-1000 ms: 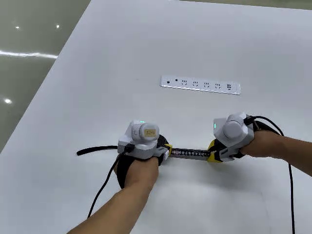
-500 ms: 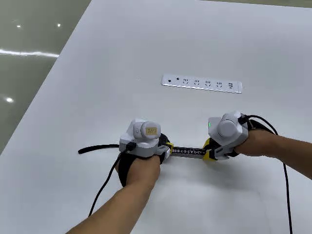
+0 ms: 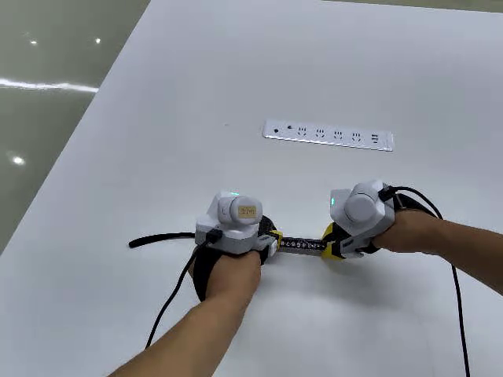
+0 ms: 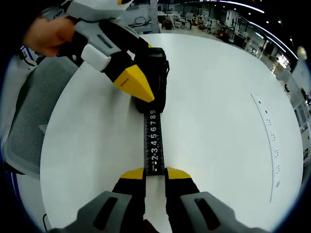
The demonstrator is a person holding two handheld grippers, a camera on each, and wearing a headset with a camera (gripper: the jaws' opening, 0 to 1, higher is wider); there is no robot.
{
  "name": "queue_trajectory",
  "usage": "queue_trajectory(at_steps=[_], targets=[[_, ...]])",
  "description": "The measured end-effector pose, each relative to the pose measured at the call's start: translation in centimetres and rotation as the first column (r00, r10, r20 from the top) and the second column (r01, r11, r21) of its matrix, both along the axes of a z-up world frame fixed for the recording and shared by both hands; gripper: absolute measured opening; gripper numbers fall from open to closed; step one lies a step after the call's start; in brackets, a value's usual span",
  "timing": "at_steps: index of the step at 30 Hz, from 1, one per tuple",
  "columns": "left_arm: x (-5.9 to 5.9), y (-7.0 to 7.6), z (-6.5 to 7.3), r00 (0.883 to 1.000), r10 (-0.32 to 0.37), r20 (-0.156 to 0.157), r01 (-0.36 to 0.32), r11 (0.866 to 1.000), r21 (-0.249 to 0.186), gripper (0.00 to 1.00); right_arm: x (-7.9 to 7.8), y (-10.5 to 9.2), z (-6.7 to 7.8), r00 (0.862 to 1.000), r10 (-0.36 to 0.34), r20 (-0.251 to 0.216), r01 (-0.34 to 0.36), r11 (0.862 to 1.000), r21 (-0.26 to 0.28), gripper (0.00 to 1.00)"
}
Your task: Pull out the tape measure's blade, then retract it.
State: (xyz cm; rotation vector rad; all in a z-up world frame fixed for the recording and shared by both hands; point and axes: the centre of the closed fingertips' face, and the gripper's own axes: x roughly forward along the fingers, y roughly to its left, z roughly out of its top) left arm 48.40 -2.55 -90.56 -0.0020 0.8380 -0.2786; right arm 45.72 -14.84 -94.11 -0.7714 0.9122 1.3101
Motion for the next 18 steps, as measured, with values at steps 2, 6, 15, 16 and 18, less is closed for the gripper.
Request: queue_trajectory(at_steps=[2, 6, 15, 16, 18], targets=[[0.0, 0.0, 0.0, 1.0, 0.0, 0.0, 0.0, 1.0, 0.001, 0.59, -0.1, 0.2, 0.0, 1.0, 0.0, -0.001, 0.0, 1.0, 0.002, 0.14], [0.0, 0.0, 0.0, 1.0, 0.0, 0.001, 0.0, 1.0, -0.002, 0.59, 0.0, 0.5, 0.0, 1.0, 0.005, 0.002, -0.005, 1.0, 0.004, 0.14], [-0.1, 0.0, 0.0, 1.0, -0.003, 0.003, 0.003, 1.0, -0.003, 0.59, -0.1, 1.4, 0.0, 1.0, 0.019, 0.015, -0.019, 1.0, 0.01, 0.14], [-0.1, 0.0, 0.0, 1.0, -0.004, 0.003, 0.004, 1.0, -0.003, 0.59, -0.1, 1.5, 0.0, 1.0, 0.022, 0.018, -0.022, 1.0, 0.011, 0.14], [-0.1, 0.0, 0.0, 1.0, -0.004, 0.005, 0.004, 1.0, -0.002, 0.59, -0.1, 1.6, 0.1, 1.0, 0.023, 0.021, -0.023, 1.0, 0.014, 0.14]])
